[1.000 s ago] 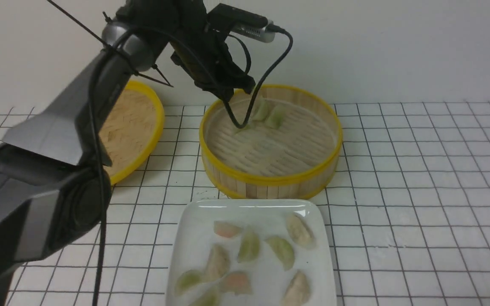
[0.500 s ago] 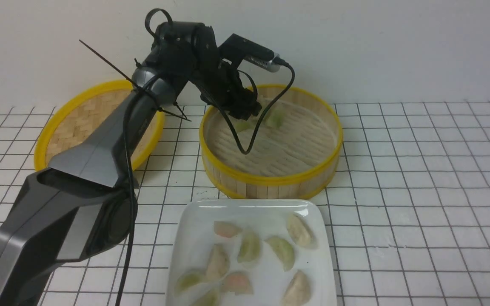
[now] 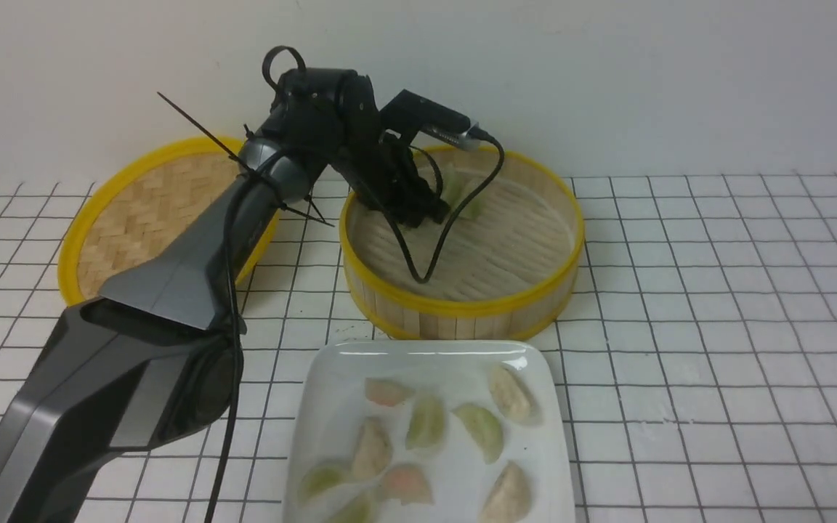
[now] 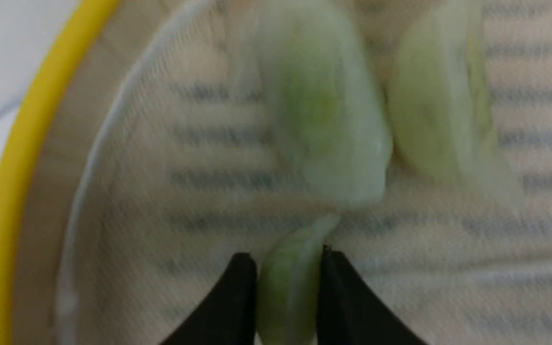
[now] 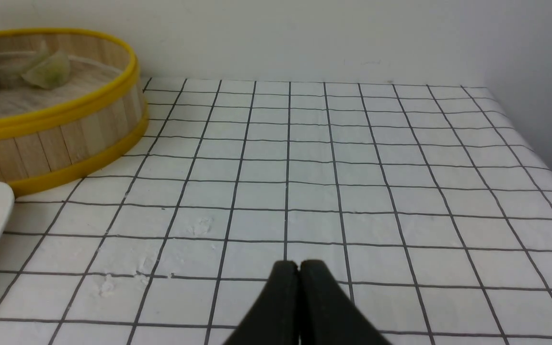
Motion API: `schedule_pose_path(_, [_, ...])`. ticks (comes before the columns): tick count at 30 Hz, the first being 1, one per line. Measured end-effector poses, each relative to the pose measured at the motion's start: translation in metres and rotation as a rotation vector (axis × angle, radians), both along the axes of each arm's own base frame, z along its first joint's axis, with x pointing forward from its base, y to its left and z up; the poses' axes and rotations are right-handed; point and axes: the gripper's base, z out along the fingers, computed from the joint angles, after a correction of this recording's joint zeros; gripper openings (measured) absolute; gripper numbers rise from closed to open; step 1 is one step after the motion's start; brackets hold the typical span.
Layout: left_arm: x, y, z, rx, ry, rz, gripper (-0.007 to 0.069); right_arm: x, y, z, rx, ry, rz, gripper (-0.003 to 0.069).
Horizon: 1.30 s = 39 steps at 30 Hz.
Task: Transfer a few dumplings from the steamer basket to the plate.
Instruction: Use the left arm to grab a dumpling from the steamer, then use the left arm to put the dumpling into the plate
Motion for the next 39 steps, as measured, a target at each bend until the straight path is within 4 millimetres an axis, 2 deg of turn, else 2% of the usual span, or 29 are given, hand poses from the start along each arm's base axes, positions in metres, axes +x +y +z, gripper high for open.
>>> schedule_pose_path(3, [-0.008, 0.004, 0.038, 0.003, -0.025, -0.006, 0.0141, 0.000, 0.000, 0.000, 0.000, 0.000, 0.000, -0.0013])
schedule_pose_path(5, [-0.017, 0.007, 0.074, -0.012, -0.059, -0.005, 0.0141, 0.000, 0.000, 0.000, 0.000, 0.000, 0.000, -0.0013])
schedule_pose_path(7, [-0.023, 0.008, 0.095, -0.025, -0.088, -0.005, 0.0141, 0.000, 0.000, 0.000, 0.000, 0.000, 0.000, -0.0013])
schedule_pose_path(9, [-0.042, 0.014, 0.152, -0.075, -0.166, 0.005, 0.0141, 0.000, 0.000, 0.000, -0.002, 0.000, 0.000, -0.0013])
schedule_pose_path(11, [-0.059, 0.020, 0.189, -0.119, -0.205, 0.039, 0.0141, 0.000, 0.000, 0.000, -0.003, 0.000, 0.000, -0.0013])
schedule_pose_path(12, [-0.061, 0.021, 0.194, -0.122, -0.214, 0.039, 0.0141, 0.000, 0.000, 0.000, -0.004, 0.000, 0.000, -0.0013])
schedule_pose_path(14, [-0.079, 0.027, 0.221, -0.153, -0.226, 0.063, 0.0141, 0.000, 0.000, 0.000, -0.008, 0.000, -0.001, -0.0013])
schedule_pose_path(17, [-0.117, 0.041, 0.251, -0.159, -0.192, 0.082, 0.0141, 0.000, 0.000, 0.000, -0.012, -0.005, -0.001, -0.0013])
schedule_pose_path(18, [-0.137, 0.048, 0.262, -0.158, -0.179, 0.087, 0.0141, 0.000, 0.000, 0.001, 0.004, -0.019, -0.001, -0.0013])
schedule_pose_path(19, [-0.151, 0.053, 0.264, -0.150, -0.155, 0.091, 0.0141, 0.001, 0.000, 0.003, 0.036, -0.042, -0.002, -0.0013])
schedule_pose_path(23, [-0.195, 0.067, 0.249, -0.120, -0.033, 0.093, 0.0141, 0.002, 0.002, 0.015, 0.322, -0.195, -0.022, -0.0013])
schedule_pose_path(25, [-0.213, 0.071, 0.226, -0.102, 0.066, 0.095, 0.0141, 0.002, 0.000, 0.023, 0.516, -0.284, -0.044, -0.0013])
schedule_pose_path(26, [-0.220, 0.073, 0.208, -0.092, 0.136, 0.096, 0.0141, 0.002, -0.001, 0.025, 0.583, -0.308, -0.052, -0.0013])
schedule_pose_path(28, [-0.228, 0.073, 0.179, -0.075, 0.243, 0.098, 0.0141, 0.002, -0.003, 0.028, 0.704, -0.352, -0.071, -0.0013])
schedule_pose_path(30, [-0.231, 0.072, 0.153, -0.071, 0.314, 0.100, 0.0141, 0.001, -0.005, 0.031, 0.760, -0.386, -0.084, -0.0013])
schedule_pose_path(32, [-0.231, 0.072, 0.118, -0.053, 0.364, 0.100, 0.0141, 0.001, -0.007, 0.033, 0.788, -0.414, -0.095, -0.0013])
schedule_pose_path(37, [-0.220, 0.068, 0.071, -0.020, 0.399, 0.069, 0.0141, 0.000, -0.008, 0.037, 0.821, -0.443, -0.100, -0.0013])
schedule_pose_path(39, [-0.215, 0.065, 0.059, -0.020, 0.411, 0.063, 0.0141, -0.002, -0.003, 0.053, 0.808, -0.406, -0.051, -0.0013])
